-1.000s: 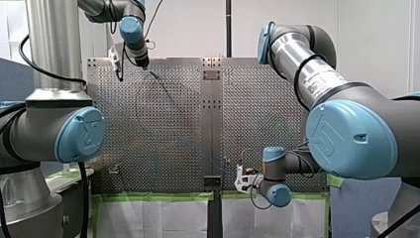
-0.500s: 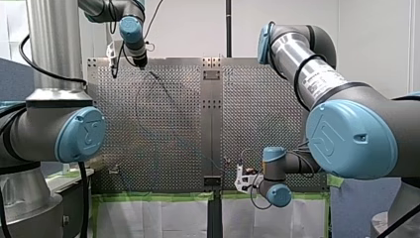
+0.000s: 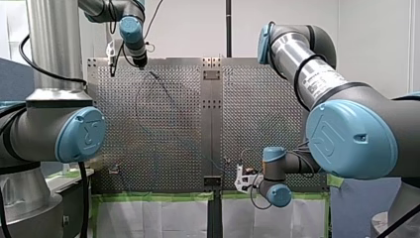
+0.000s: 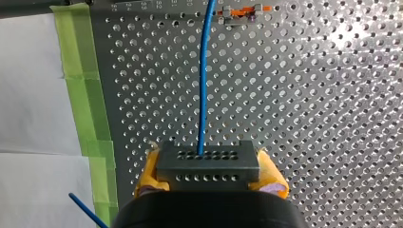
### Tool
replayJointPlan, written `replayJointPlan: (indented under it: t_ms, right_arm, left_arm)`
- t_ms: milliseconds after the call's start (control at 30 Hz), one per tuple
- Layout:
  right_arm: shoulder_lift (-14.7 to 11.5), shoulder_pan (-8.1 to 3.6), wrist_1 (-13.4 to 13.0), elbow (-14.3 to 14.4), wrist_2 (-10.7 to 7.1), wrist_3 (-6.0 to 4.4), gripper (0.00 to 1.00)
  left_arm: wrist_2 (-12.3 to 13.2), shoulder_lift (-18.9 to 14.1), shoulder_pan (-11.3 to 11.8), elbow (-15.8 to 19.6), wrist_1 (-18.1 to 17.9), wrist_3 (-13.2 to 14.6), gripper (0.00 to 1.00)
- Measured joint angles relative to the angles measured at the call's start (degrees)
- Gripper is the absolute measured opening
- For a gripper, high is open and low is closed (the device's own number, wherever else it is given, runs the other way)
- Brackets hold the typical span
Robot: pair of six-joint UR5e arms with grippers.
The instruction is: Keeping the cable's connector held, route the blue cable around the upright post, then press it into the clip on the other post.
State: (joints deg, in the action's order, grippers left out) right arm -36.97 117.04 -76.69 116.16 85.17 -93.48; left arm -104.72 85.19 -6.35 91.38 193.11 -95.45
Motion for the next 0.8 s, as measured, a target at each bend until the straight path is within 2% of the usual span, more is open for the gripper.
replayJointPlan:
  t_ms: [433,633,800]
  right_arm:
    - [0.0,0.0,-0.1,0.0,-0.22,-0.1,0.0]
    - [0.0,0.0,-0.12,0.0,-0.26,-0.39,0.0]
    - [0.0,0.0,-0.13,0.0,-0.26,-0.49,0.0]
  left_arm:
    - [0.19,0.04,-0.02,0.0,-0.03,0.19,0.99]
    - [0.14,1.52,-1.04,-0.04,-0.06,2.59,0.99]
    - [0.25,2.81,-3.17,-1.05,-0.63,5.7,0.99]
